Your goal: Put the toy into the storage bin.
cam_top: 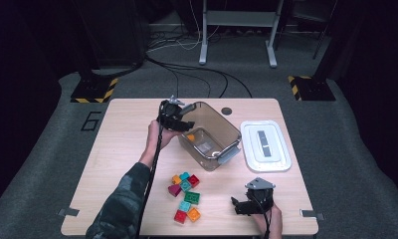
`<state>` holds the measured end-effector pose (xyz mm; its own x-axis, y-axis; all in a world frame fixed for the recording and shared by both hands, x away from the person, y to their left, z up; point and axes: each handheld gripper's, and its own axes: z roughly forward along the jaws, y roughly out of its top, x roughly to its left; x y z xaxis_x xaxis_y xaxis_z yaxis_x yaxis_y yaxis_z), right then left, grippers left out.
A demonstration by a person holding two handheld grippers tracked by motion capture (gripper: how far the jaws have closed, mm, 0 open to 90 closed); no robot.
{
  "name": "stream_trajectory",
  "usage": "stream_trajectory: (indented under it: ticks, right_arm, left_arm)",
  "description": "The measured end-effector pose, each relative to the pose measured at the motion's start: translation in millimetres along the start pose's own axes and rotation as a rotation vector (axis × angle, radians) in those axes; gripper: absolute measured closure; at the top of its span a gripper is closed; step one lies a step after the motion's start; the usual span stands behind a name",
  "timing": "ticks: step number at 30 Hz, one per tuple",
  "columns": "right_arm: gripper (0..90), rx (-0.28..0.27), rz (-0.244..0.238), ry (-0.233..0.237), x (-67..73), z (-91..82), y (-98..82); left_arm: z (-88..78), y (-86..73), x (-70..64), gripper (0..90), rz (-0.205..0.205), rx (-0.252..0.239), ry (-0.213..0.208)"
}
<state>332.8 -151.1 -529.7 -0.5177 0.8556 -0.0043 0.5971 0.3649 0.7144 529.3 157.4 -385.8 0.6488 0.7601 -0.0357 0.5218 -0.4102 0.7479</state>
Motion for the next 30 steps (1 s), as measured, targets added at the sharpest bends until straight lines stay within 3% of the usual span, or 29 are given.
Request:
stream_trajectory:
  ticks: [5,12,16,30]
  right_arm:
    - [0.5,0.0,0.001,0.0,0.1,0.0,0.0]
    - [0.5,-0.002,-0.002,-0.001,-0.2,0.2,0.0]
    - [0.5,-0.001,-0.004,0.0,-0.3,0.1,-0.1]
    - [0.4,-0.002,-0.001,0.0,-0.3,0.1,0.0]
  left_arm:
    - [-15.5,-1.0,-8.8,20.8,0.023,-0.032,0.005]
    - [-43.6,-13.5,-18.8,15.1,0.052,-0.077,0.003]
    - [-57.2,-26.4,-21.2,13.5,0.033,-0.1,-0.007]
    - [-79.5,-77.8,-31.0,6.9,0.045,-0.106,0.009]
